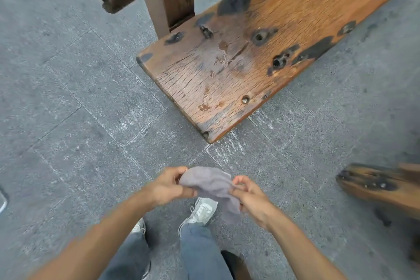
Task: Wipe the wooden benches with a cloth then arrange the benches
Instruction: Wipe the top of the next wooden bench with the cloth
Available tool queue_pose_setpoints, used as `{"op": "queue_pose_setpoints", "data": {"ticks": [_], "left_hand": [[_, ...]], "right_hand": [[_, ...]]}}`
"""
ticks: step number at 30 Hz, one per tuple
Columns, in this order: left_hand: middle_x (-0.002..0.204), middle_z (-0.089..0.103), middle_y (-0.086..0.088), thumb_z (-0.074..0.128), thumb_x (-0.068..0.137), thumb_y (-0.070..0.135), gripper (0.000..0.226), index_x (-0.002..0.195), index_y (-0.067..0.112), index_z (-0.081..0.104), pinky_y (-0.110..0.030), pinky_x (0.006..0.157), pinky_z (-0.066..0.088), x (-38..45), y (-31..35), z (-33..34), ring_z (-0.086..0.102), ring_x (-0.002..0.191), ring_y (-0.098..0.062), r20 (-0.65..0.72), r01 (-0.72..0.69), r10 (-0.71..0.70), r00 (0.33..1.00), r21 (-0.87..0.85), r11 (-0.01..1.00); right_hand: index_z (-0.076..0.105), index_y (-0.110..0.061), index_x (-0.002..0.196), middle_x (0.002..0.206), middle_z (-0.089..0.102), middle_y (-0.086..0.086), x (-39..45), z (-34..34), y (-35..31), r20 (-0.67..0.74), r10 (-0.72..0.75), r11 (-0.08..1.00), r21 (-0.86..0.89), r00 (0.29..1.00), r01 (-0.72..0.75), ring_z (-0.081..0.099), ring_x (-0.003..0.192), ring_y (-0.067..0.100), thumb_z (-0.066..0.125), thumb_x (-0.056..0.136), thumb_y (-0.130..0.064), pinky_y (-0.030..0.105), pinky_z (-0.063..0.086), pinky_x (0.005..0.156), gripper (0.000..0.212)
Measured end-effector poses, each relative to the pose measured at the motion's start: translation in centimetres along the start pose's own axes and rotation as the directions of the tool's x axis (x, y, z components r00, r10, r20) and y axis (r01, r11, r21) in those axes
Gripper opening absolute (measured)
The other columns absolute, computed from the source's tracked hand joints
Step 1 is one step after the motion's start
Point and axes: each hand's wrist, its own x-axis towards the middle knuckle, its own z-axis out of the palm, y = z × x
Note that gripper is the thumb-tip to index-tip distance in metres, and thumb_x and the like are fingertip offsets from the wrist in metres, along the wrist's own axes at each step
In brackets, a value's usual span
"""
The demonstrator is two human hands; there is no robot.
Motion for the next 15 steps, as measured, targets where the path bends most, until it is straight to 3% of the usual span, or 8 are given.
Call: {"op": "queue_pose_setpoints", "data": {"ticks": [1,3,5,9,11,15], "left_hand": [[0.099,0.070,-0.011,0.083,0.076,0.015,0.026,0.095,0.011,0.065,-0.041,0.091,0.055,0.0,0.4,0.4,0.068,0.093,-0.022,0.005,-0.043,0.043,0.999,0.016,0.999],[0.097,0.061,-0.007,0.082,0.077,0.015,0.021,0.081,0.014,0.062,-0.035,0.071,0.053,0.1,1.2,0.9,0.061,0.076,-0.016,-0.044,-0.132,0.134,0.990,0.036,0.991],[0.102,0.057,-0.006,0.082,0.076,0.006,0.029,0.070,0.017,0.056,-0.033,0.062,0.049,0.5,1.6,1.1,0.058,0.071,-0.012,-0.142,-0.180,0.185,0.972,0.041,0.983],[0.068,0.061,-0.006,0.080,0.076,0.014,0.040,0.062,0.019,0.044,-0.036,0.064,0.047,0.8,2.4,0.2,0.054,0.063,-0.014,-0.195,-0.215,0.247,0.949,0.172,0.961],[0.074,0.067,-0.005,0.084,0.075,0.018,0.033,0.070,0.019,0.051,-0.036,0.066,0.051,1.1,3.2,-0.5,0.064,0.066,-0.021,-0.206,-0.198,0.233,0.950,0.180,0.964],[0.085,0.063,-0.002,0.083,0.076,0.001,0.029,0.085,0.013,0.058,-0.043,0.068,0.049,2.5,6.7,-3.6,0.070,0.065,-0.030,-0.236,-0.242,0.215,0.948,-0.089,0.966]], "right_hand": [[0.063,-0.033,0.088,0.087,0.072,-0.002,-0.5,-0.7,0.0,-0.067,-0.053,0.998,0.039,0.996,0.056,0.063,0.072,0.016,0.062,0.095,-0.012,0.024,0.048,0.063,0.022],[0.065,-0.033,0.080,0.089,0.075,-0.008,-1.2,-2.1,-0.1,-0.192,-0.133,0.987,0.063,0.972,0.148,0.069,0.075,0.006,0.064,0.090,0.003,0.019,0.051,0.062,0.037],[0.070,-0.029,0.078,0.088,0.075,-0.010,-1.8,-3.3,-0.1,-0.280,-0.188,0.978,0.032,0.942,0.205,0.068,0.079,0.000,0.064,0.086,0.010,0.017,0.051,0.064,0.040],[0.077,-0.026,0.078,0.094,0.074,-0.007,-1.8,-4.9,-1.5,-0.317,-0.305,0.950,-0.041,0.898,0.309,0.068,0.087,0.005,0.067,0.085,0.011,0.020,0.052,0.075,0.039],[0.079,-0.024,0.080,0.095,0.073,-0.009,-1.3,-5.7,-3.7,-0.334,-0.375,0.924,-0.057,0.865,0.379,0.068,0.092,0.007,0.067,0.087,0.011,0.012,0.050,0.075,0.038],[0.080,-0.027,0.082,0.099,0.071,-0.012,1.2,-8.0,-10.6,-0.413,-0.519,0.850,-0.165,0.748,0.499,0.067,0.100,0.005,0.060,0.089,0.016,0.009,0.049,0.085,0.048]]}}
